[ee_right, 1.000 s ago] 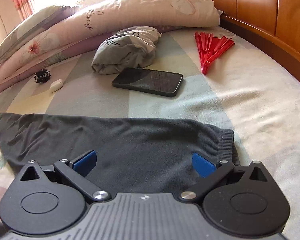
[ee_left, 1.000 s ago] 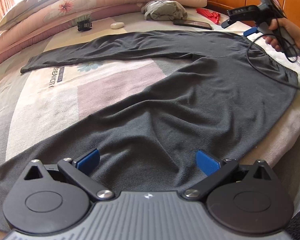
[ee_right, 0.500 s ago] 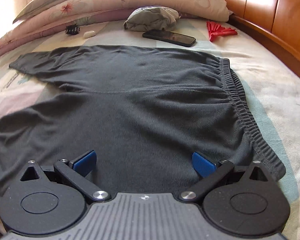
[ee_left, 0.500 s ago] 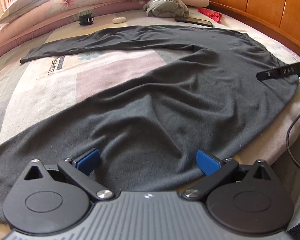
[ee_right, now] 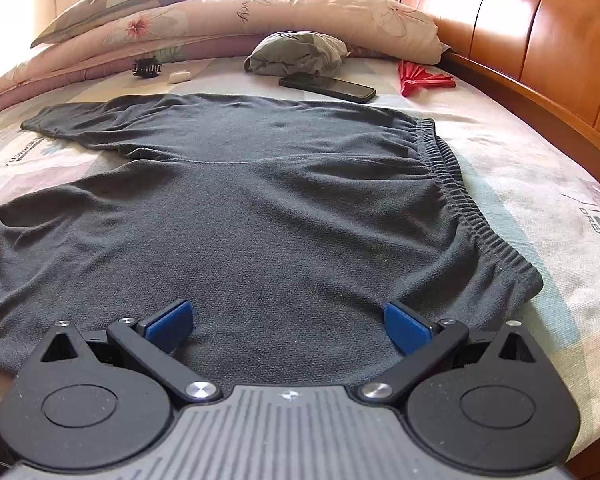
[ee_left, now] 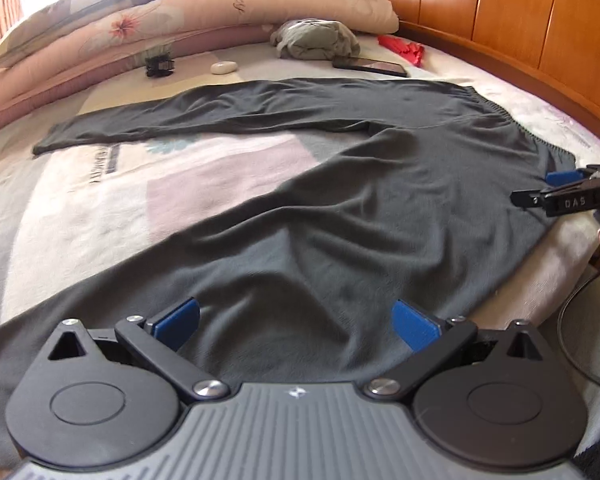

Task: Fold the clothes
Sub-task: 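Move the right gripper to the elastic waistband edge of the grey sweatpants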

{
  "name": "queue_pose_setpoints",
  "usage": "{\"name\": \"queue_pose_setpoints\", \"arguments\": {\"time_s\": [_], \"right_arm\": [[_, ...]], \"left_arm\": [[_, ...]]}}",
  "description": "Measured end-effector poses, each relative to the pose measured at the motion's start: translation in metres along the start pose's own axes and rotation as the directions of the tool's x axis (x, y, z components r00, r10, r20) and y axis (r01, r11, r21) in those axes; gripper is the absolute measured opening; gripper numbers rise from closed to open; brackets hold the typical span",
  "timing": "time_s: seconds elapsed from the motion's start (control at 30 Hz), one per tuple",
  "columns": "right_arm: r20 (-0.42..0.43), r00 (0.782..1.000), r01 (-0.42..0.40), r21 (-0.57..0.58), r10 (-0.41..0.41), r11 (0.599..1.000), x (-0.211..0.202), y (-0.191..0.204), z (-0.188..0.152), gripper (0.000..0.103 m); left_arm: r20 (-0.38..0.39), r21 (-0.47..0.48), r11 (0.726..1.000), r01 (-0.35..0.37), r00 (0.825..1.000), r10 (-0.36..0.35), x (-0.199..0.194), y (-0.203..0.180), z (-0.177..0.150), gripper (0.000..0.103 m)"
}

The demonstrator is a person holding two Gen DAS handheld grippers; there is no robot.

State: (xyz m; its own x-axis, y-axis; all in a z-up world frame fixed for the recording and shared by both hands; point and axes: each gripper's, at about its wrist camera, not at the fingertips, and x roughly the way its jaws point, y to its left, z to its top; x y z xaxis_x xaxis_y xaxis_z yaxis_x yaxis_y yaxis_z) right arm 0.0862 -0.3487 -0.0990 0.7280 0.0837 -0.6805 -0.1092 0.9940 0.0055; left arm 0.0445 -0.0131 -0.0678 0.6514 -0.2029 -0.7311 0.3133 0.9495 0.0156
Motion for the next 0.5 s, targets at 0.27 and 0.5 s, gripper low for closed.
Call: {"name": "queue_pose_setpoints", "arguments": {"time_s": [0.27, 0.5], "right_arm": [[0.018, 1.000, -0.020, -0.006, 0.020, 1.000, -0.003, -0.003, -0.005, 0.103], [0.039, 0.999, -0.001, 0.001, 0.001, 1.000, -0.002, 0.000, -0.007, 0.103]], "left_arm": [[-0.060, -0.096, 0.993, -0.075, 0.996, 0.070, 0.004, 0.030, -0.024, 0.102], [0.001, -0.060, 0.998, 0.037, 0.999, -0.037, -0.011, 0.021, 0.011, 0.102]]}}
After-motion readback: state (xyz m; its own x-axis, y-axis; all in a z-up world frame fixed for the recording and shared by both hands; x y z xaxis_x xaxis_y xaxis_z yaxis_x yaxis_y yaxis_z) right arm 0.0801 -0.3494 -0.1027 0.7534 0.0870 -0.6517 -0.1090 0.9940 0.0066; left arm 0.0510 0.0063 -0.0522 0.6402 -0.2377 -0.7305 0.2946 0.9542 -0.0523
